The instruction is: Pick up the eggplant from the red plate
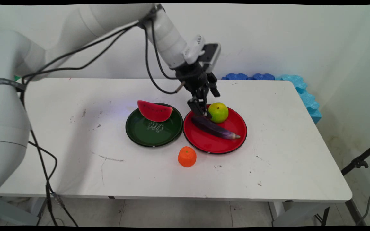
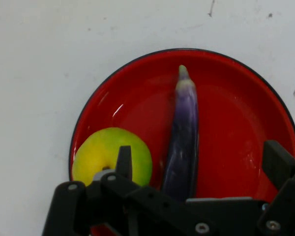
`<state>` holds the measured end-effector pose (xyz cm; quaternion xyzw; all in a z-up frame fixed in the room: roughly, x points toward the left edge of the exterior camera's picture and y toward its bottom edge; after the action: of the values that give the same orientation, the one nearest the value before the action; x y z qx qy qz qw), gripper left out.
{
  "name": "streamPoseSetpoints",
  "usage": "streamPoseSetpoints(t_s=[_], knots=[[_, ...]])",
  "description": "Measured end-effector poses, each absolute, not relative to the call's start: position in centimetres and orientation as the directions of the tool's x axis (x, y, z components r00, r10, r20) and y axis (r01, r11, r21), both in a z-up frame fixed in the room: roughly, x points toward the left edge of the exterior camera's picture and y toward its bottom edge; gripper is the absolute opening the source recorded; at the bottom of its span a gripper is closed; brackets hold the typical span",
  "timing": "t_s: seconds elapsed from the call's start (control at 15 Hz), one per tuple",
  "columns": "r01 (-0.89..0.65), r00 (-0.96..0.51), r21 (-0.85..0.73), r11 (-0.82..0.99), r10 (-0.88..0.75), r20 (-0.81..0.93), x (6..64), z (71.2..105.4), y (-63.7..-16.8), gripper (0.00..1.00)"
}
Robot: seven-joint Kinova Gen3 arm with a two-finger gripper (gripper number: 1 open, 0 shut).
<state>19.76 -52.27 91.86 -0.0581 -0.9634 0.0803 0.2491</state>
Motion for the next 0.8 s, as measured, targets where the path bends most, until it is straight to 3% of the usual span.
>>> streamPoseSetpoints(t_s=[0.8], knots=[[0.292,-0.841,-0.198,0.936,0.349,0.414,16.6,84.1,-54.6,1.0]])
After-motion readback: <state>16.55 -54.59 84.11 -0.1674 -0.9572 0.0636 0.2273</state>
